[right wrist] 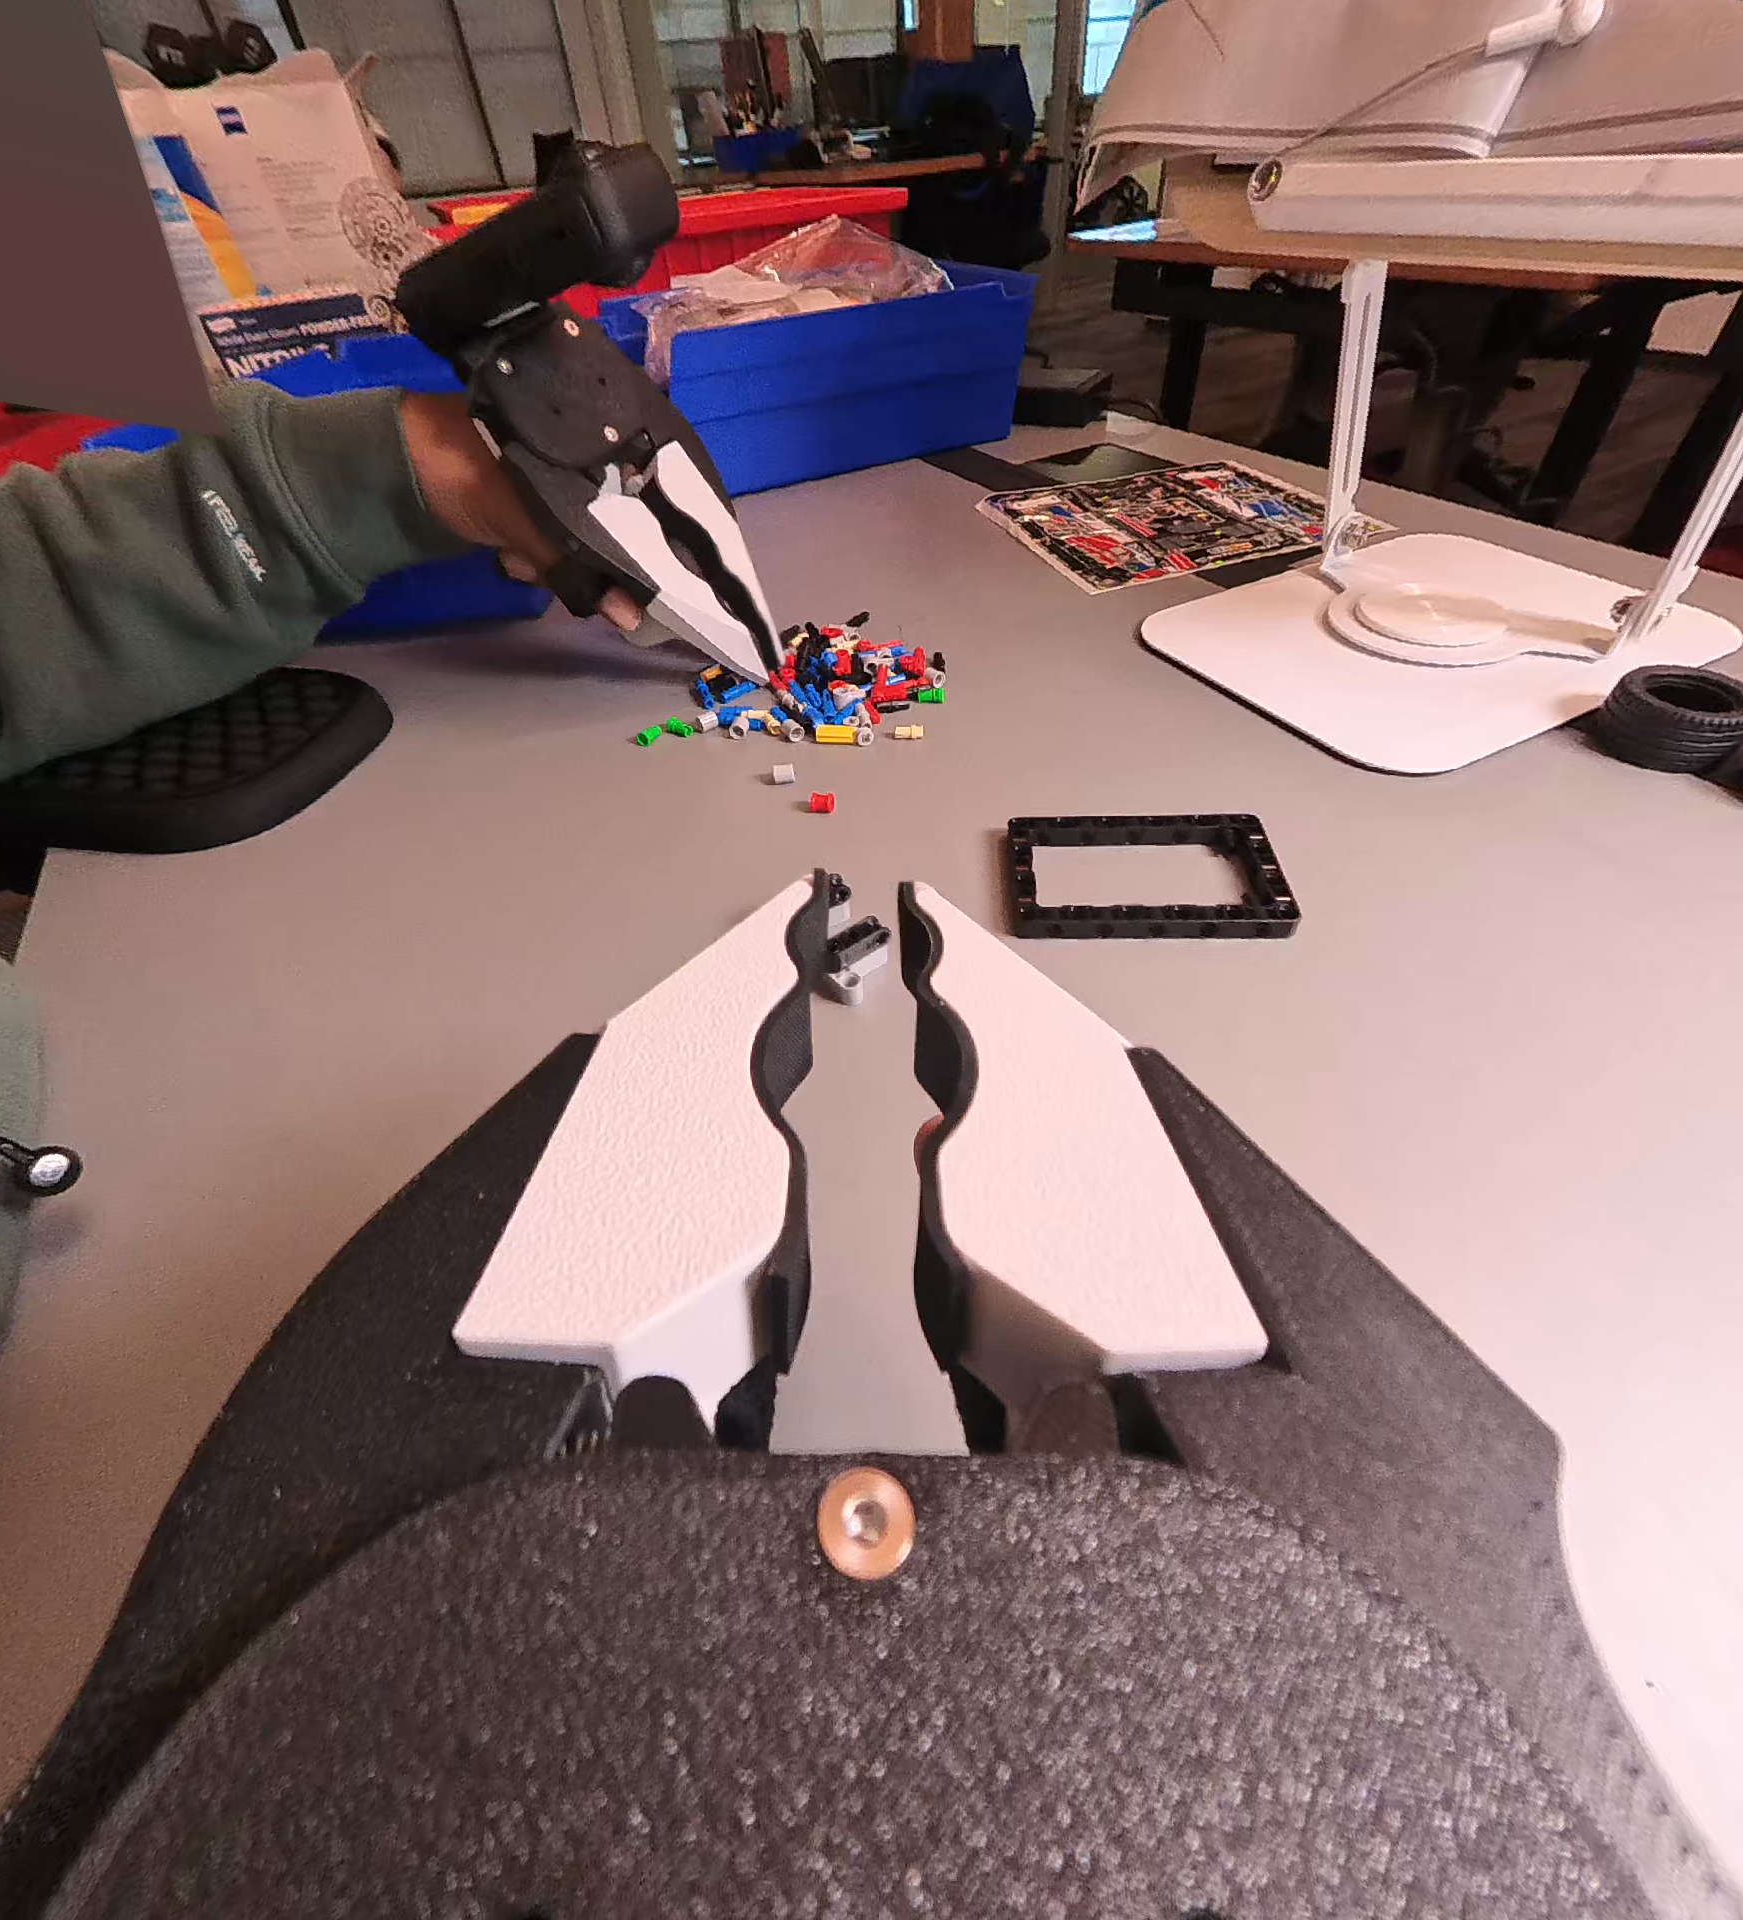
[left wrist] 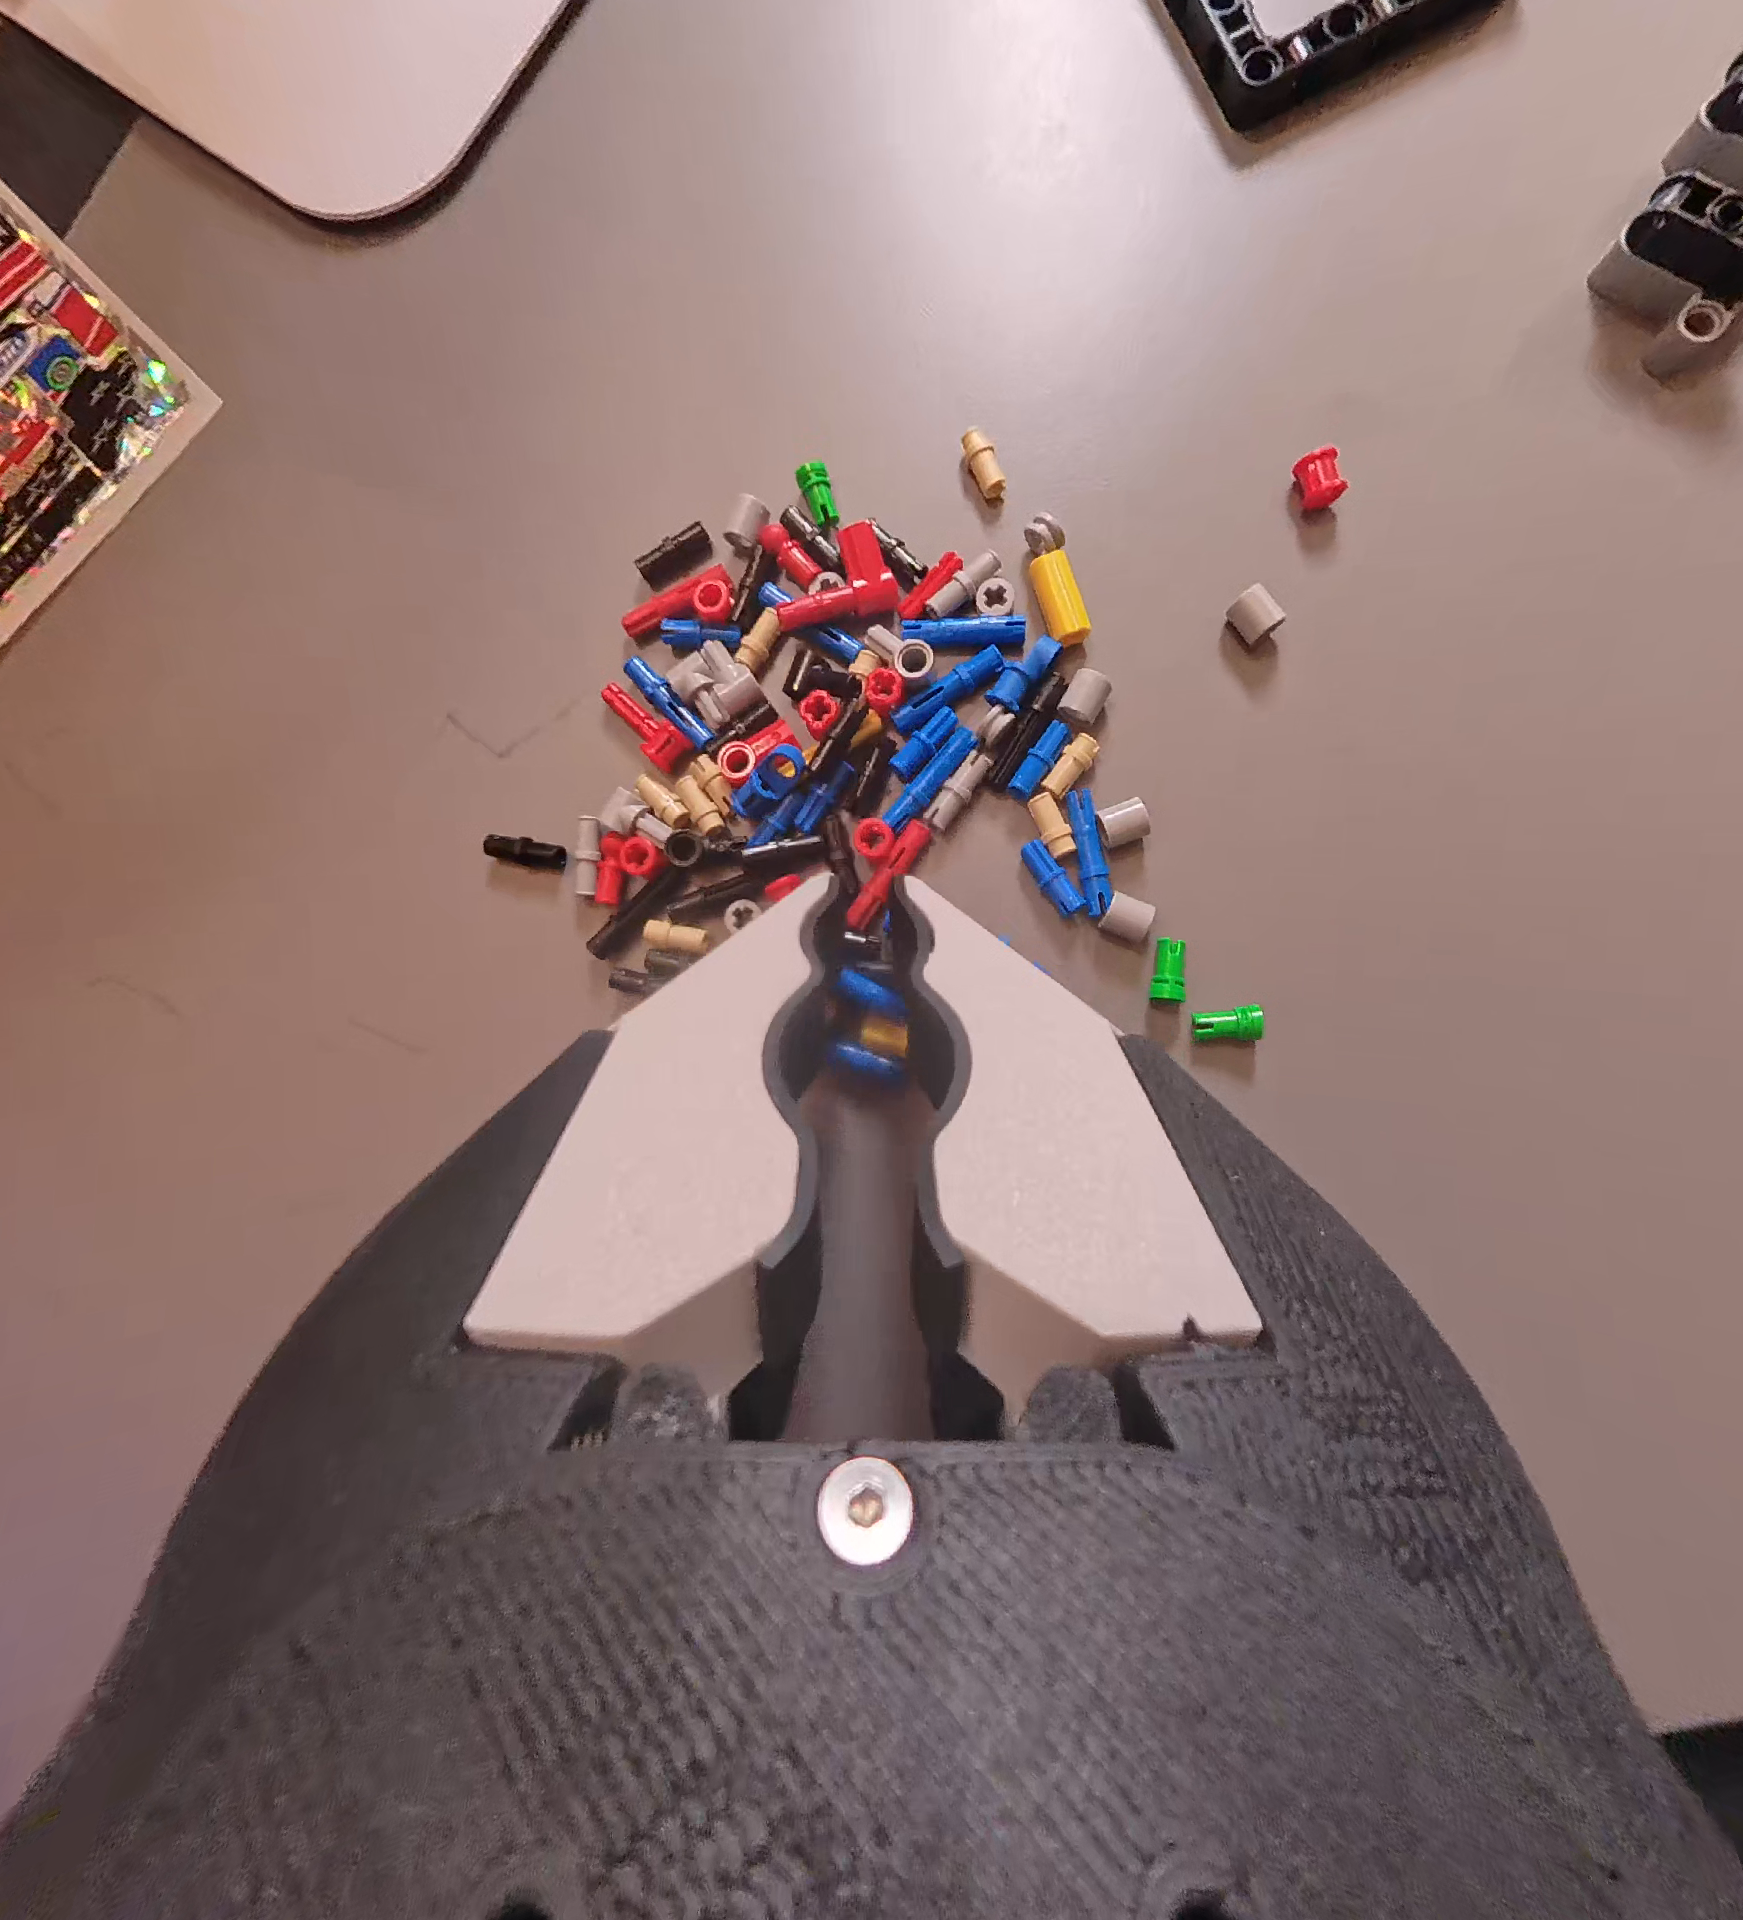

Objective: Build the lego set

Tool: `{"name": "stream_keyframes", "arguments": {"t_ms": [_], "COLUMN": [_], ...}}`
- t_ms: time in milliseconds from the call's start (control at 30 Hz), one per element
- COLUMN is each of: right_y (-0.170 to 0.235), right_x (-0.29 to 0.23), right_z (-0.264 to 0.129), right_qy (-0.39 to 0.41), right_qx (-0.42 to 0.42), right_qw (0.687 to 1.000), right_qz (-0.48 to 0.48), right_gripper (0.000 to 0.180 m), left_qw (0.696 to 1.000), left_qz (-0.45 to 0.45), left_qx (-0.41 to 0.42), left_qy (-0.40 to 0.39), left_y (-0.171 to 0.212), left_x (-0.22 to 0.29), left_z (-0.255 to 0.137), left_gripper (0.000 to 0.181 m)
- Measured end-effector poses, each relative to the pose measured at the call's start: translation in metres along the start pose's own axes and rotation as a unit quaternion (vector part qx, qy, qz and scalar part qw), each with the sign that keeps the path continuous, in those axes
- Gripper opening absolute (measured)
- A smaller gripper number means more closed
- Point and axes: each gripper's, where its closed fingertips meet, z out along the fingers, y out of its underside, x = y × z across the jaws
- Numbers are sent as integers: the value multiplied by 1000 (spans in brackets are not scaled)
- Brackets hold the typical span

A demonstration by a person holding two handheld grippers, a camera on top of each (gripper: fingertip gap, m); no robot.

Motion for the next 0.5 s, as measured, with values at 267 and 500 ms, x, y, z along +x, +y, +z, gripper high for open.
{"name": "stream_keyframes", "arguments": {"t_ms": [267, 500], "right_y": [7, 12], "right_x": [1, 0], "right_z": [1, 3], "right_qy": [1, -2], "right_qx": [-14, -28], "right_qw": [1000, 1000], "right_qz": [-4, -8], "right_gripper": [11, 11], "left_qw": [999, 1000], "left_qz": [32, 17], "left_qx": [-10, -9], "left_qy": [-5, 15], "left_y": [1, 0], "left_x": [6, 8], "left_z": [0, 2], "left_gripper": [6, 4]}}
